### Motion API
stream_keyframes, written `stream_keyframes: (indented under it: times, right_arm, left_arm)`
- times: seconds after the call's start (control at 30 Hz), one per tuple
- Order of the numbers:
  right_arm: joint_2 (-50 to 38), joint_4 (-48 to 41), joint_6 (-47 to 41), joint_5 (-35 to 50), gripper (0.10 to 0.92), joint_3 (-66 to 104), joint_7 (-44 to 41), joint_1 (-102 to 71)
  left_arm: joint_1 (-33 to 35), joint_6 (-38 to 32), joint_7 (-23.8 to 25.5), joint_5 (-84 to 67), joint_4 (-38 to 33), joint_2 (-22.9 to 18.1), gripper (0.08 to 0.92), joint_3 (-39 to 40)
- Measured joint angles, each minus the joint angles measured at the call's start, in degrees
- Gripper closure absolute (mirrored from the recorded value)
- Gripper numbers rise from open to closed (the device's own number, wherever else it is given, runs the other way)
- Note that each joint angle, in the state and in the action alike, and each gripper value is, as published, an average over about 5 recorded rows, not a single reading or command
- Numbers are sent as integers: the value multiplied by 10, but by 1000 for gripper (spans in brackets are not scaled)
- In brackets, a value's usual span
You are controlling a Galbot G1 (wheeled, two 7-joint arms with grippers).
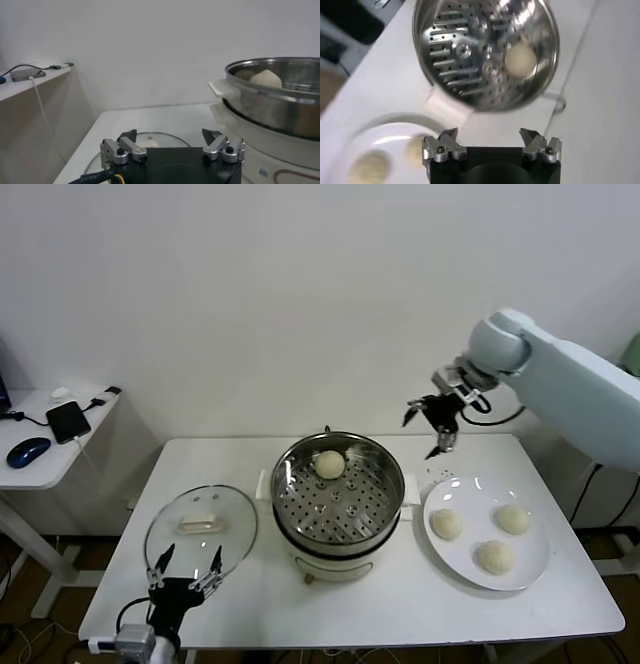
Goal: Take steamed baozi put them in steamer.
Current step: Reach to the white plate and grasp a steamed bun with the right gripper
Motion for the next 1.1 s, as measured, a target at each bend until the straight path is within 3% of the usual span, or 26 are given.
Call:
stream_keyframes:
  times: [0.33, 1.1]
  right_arm:
    - [-25, 16, -41, -86, 203, 92, 17, -140]
    - [58, -60, -33, -210, 203, 229, 47, -328]
  left_arm:
    - [8, -3, -1, 0, -5, 1, 177, 0]
    - [8, -4, -2, 1, 9, 1, 177, -6]
